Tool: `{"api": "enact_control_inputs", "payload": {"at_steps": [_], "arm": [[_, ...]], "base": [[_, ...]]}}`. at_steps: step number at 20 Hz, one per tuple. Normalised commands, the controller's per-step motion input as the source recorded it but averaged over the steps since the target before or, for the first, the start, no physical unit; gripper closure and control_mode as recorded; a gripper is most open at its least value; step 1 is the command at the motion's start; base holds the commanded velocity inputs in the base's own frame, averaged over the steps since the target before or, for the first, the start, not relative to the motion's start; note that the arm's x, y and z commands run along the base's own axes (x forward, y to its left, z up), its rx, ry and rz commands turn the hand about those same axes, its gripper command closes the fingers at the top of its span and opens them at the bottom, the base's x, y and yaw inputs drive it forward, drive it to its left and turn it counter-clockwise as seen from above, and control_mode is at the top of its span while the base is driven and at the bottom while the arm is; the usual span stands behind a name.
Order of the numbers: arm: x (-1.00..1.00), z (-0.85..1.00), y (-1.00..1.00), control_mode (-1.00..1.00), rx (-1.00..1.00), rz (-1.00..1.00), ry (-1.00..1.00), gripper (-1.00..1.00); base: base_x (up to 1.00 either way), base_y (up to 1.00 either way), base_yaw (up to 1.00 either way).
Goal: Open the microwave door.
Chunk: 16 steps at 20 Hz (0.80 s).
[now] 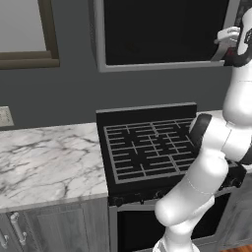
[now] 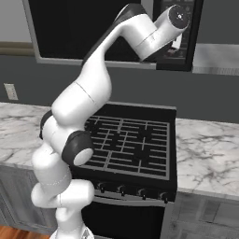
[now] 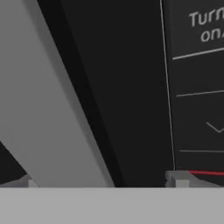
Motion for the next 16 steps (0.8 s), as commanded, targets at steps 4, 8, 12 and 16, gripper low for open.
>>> {"api": "enact_control_inputs", "payload": {"at_steps": [4,8,12,16], "arm": [[-0.12,-0.39,-0.04,-1.00,0.00,0.00,-0.22,1.00],[-0.66,-0.73,-0.02,-1.00,0.00,-0.04,-0.95,1.00],[-0.85,-0.29,-0.11,-1.00,0.00,0.00,-0.72,1.00],[-1.00,0.35,-0.68,-1.00,0.05,0.05,-0.30,1.00]], "base": [[0.00,0.00,0.00],[0.00,0.00,0.00],[0.00,0.00,0.00],[0.00,0.00,0.00]]}}
